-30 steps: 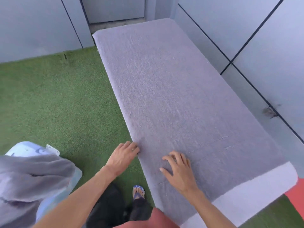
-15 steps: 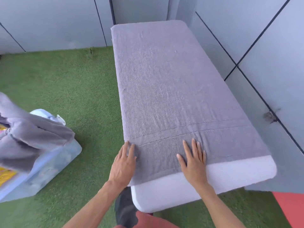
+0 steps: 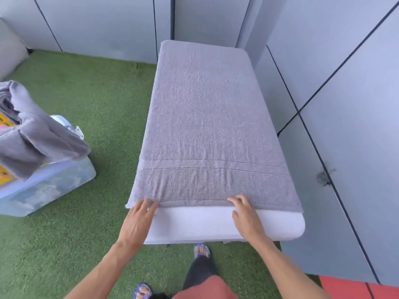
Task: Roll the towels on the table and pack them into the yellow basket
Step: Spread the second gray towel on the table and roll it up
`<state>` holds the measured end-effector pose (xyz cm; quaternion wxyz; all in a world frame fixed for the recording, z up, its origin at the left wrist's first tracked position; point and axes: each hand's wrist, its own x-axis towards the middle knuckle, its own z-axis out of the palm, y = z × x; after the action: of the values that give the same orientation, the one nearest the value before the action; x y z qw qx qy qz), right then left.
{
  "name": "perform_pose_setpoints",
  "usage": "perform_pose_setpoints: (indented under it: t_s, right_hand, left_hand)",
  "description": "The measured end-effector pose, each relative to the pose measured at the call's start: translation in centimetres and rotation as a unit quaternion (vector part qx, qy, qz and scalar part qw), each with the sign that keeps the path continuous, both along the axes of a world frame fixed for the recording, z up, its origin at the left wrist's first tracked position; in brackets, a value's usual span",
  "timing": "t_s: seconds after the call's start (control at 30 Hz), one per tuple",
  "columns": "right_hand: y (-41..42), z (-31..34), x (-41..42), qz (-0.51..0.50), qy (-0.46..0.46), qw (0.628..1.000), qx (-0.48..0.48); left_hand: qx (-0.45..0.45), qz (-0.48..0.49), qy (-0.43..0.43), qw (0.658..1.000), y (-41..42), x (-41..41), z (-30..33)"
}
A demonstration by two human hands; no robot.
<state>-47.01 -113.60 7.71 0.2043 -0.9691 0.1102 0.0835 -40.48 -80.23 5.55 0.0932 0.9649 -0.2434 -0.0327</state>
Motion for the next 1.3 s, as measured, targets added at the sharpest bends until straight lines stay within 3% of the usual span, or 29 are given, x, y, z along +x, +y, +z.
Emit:
perform_pose_setpoints:
  t_s: [0.2, 0.33, 0.5, 0.8, 0.93, 1.07, 1.3]
  right_hand:
    - [-11.8, -0.2, -1.1, -0.079, 0.004, 0.994, -0.076]
    - [-17.7, -1.7, -2.0, 0.001, 0.002, 0.991, -0.131]
    - [-20.0, -1.6, -1.1, 0.015, 0.008, 0.99, -0.141]
    - [-21.9, -0.7, -1.5, 0.056, 0.0, 0.986, -0.154]
    - [-22.4, -1.4, -2.7, 0.057, -0.01, 0.989, -0.138]
    - [-22.6, -0.9, -2.7, -0.001, 0.007, 0.998, -0.06]
    - [-24.5, 2.0, 0.9, -0.068, 0.14, 0.985, 0.073]
  left_hand:
    - [0.003, 0.036, -0.001, 0.999, -3.4, 1.6, 0.3]
    - [0.023, 0.07, -0.005, 0.997, -6.4, 1.8, 0.4]
    - [0.051, 0.147, 0.021, 0.988, -8.0, 2.0, 0.8]
    - [-0.012, 0.204, 0.069, 0.976, -3.5, 2.2, 1.4]
    - [-0.042, 0.154, 0.06, 0.985, -1.8, 1.9, 1.1]
    - [-0.056, 0.143, 0.066, 0.986, -0.9, 2.2, 1.4]
    - [-0.048, 0.222, 0.258, 0.939, 0.2, 7.5, 2.0]
